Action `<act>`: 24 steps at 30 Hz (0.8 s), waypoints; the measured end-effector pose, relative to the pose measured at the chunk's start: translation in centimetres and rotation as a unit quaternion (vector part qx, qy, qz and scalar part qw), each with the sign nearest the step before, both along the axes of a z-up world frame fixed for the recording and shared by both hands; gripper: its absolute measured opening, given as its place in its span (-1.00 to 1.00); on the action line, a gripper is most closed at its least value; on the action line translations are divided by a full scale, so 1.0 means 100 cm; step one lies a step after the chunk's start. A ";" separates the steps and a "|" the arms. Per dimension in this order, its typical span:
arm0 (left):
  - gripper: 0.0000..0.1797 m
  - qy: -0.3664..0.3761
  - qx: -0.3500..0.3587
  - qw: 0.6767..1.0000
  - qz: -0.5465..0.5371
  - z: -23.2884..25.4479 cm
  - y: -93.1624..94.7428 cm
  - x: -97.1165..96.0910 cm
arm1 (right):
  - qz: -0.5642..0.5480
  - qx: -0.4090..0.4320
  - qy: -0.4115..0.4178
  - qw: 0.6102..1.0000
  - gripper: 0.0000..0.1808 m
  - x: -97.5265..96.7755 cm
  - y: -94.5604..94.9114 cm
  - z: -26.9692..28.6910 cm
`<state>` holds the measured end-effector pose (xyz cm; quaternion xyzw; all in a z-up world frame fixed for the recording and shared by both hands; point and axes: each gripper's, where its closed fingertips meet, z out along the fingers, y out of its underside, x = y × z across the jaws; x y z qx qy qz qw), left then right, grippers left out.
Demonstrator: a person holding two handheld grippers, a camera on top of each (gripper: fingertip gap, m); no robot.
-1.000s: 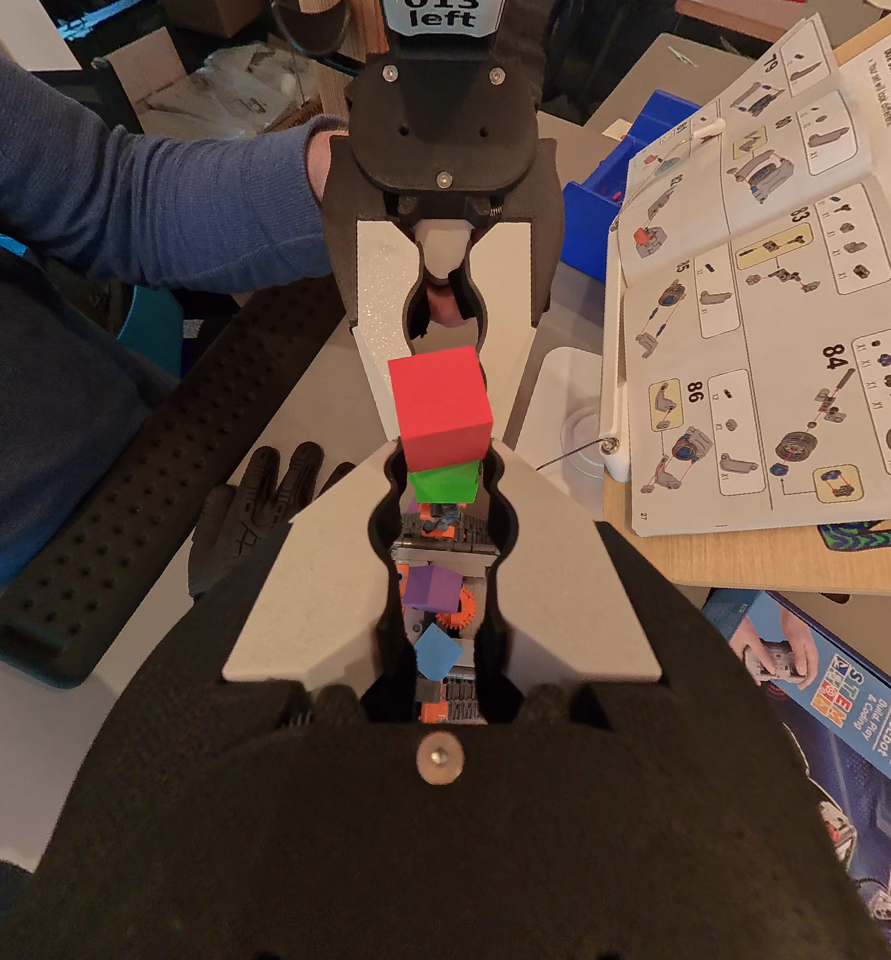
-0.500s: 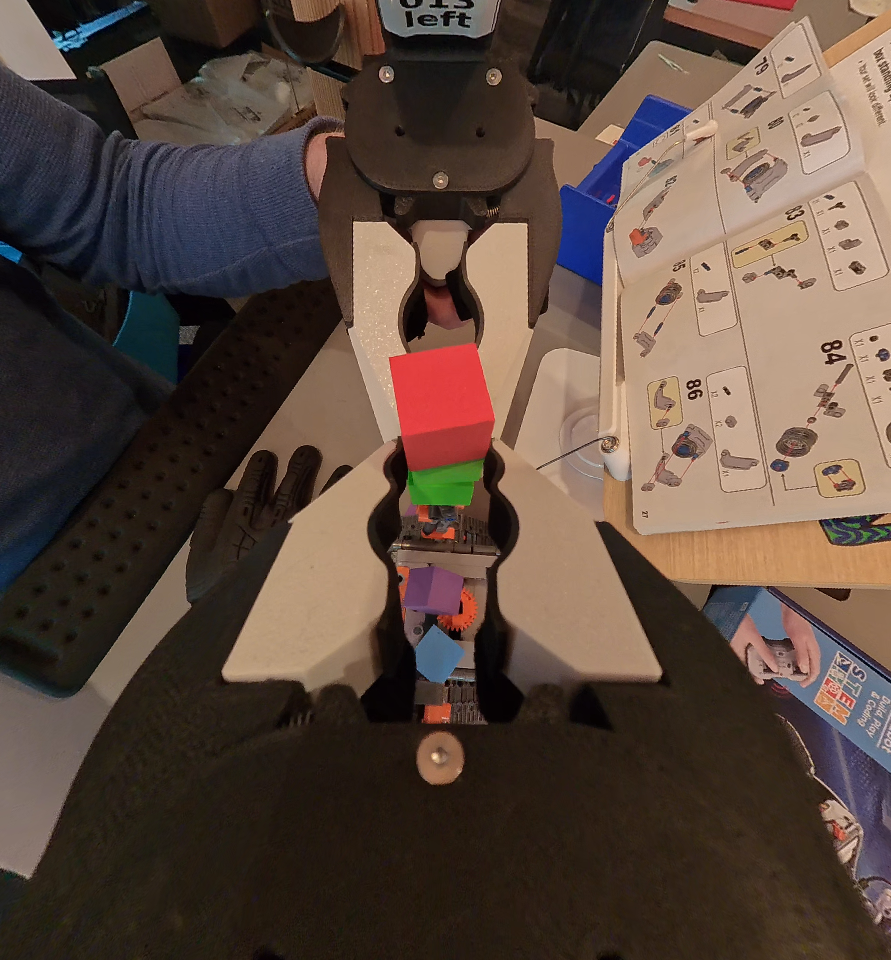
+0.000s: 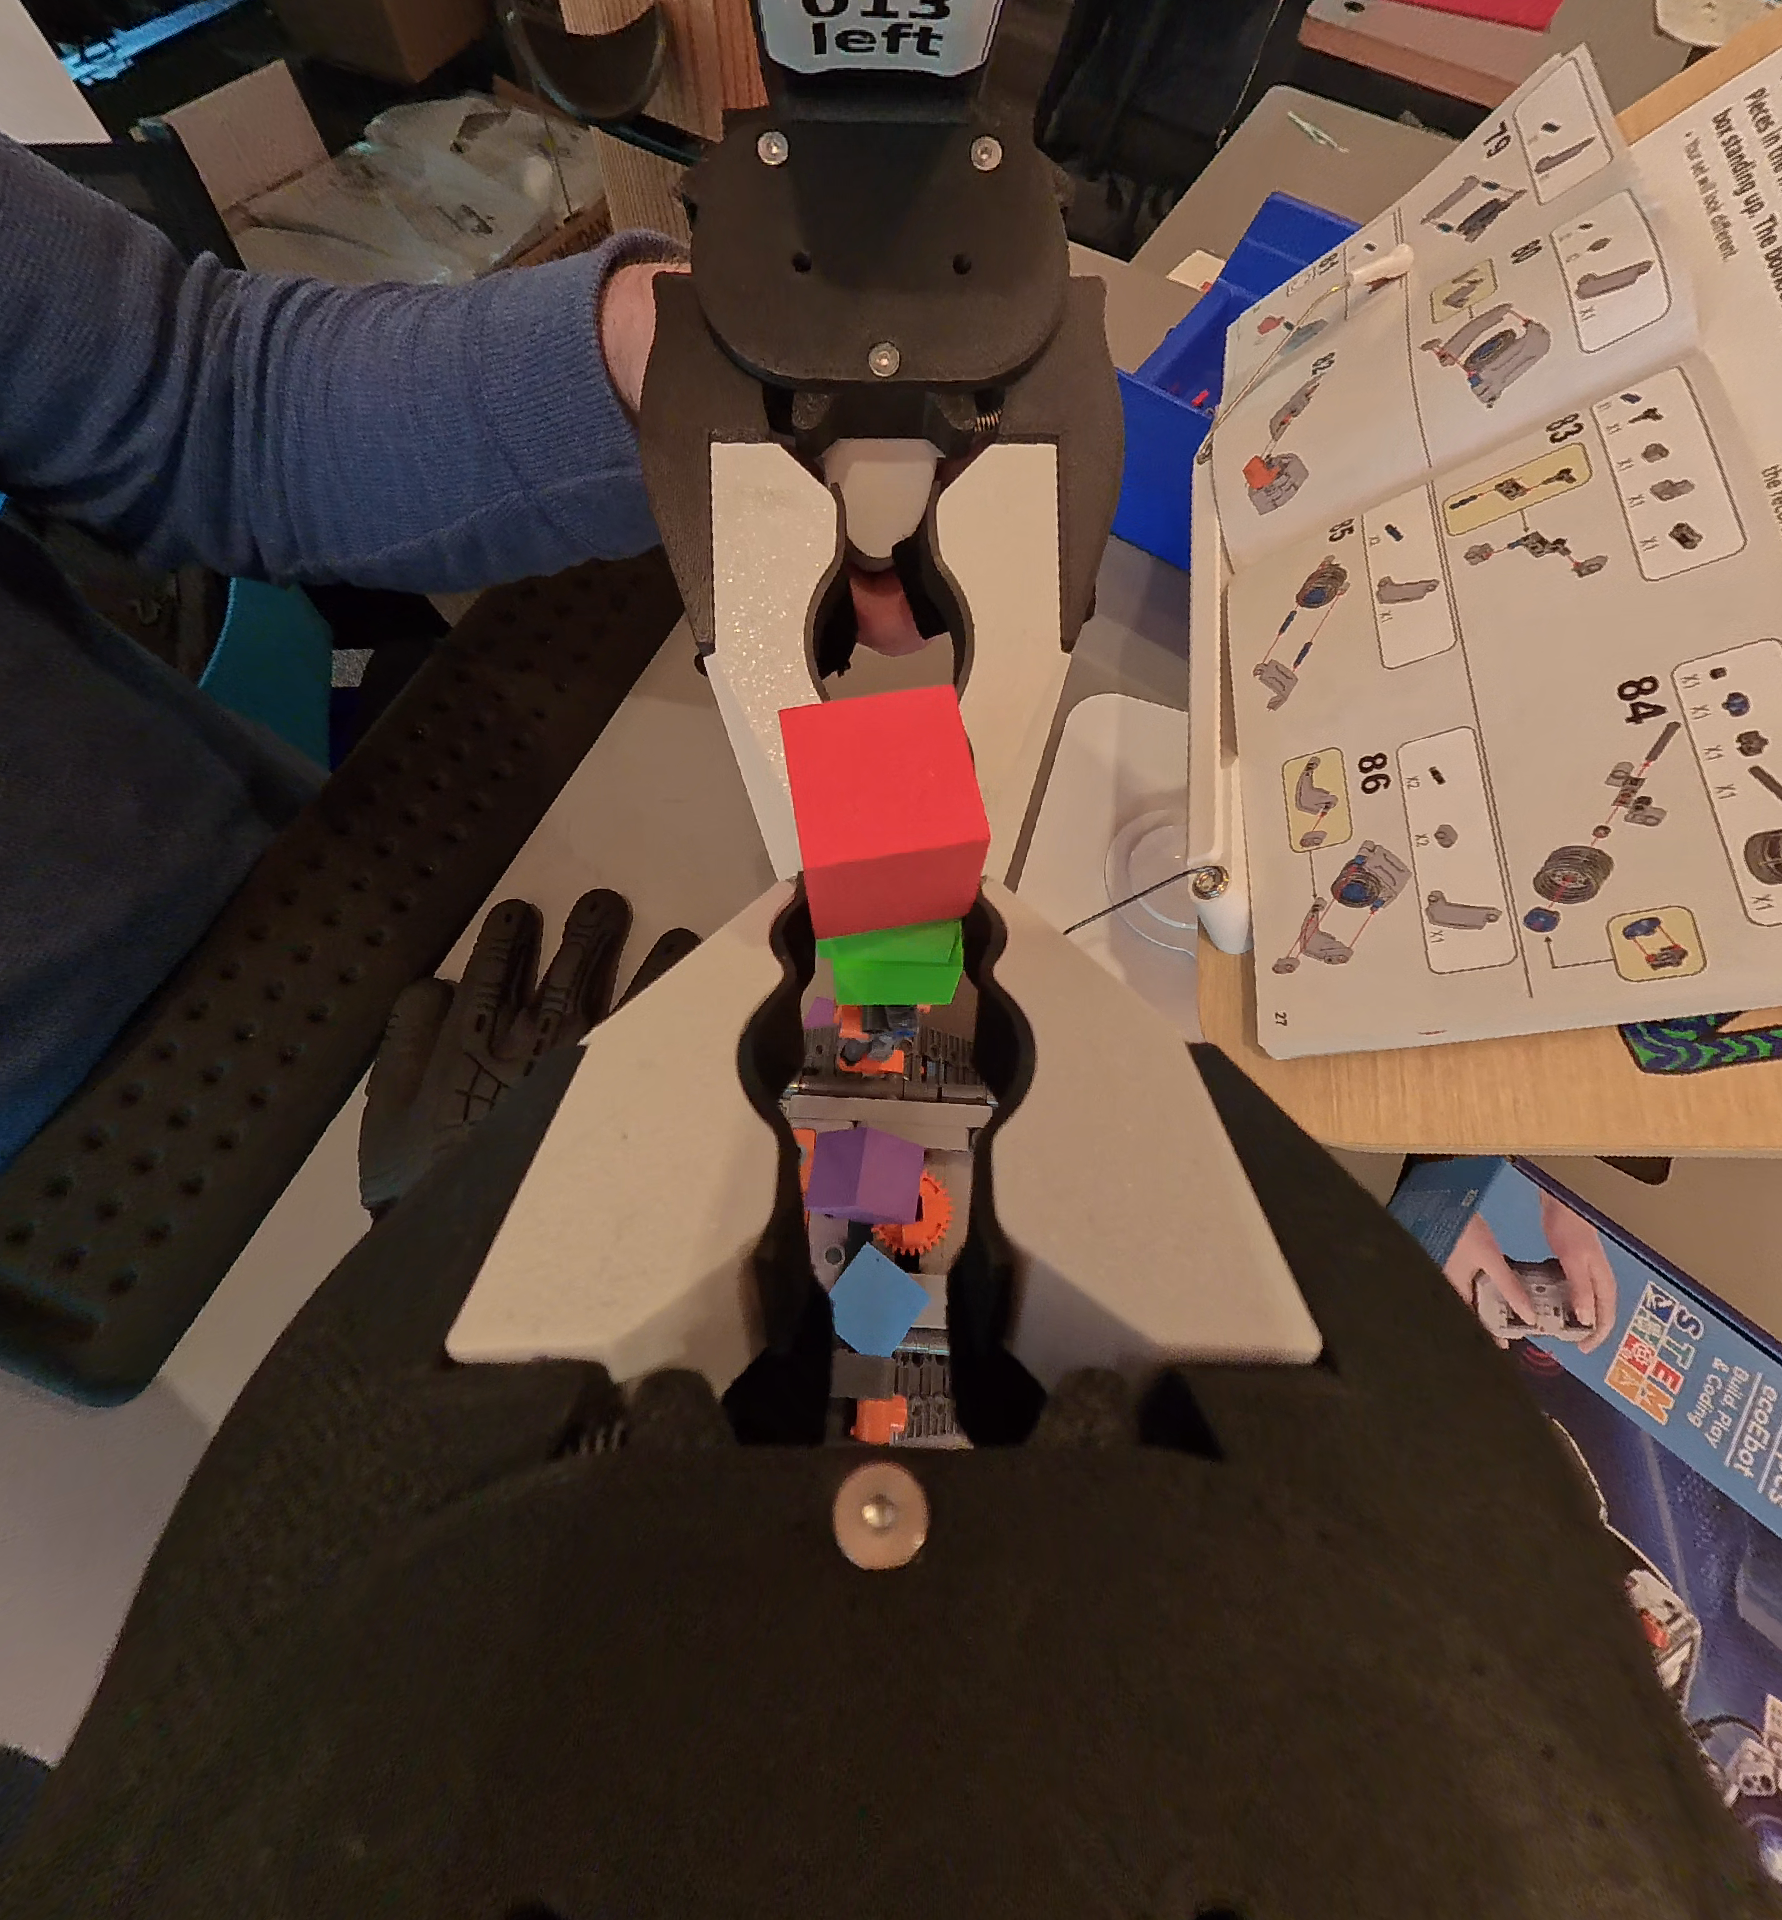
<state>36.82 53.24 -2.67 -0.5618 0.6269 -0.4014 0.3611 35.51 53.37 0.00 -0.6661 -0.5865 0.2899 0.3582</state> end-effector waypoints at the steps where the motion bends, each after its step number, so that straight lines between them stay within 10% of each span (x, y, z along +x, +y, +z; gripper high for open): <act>1: -0.72 0.000 0.001 1.000 0.001 0.000 0.001 0.000 | -0.002 0.001 0.000 1.000 -0.71 0.000 0.001 0.000; 24: -0.70 0.004 0.001 1.000 0.003 -0.003 0.001 0.000 | -0.020 0.002 -0.002 1.000 -0.62 0.001 0.004 -0.001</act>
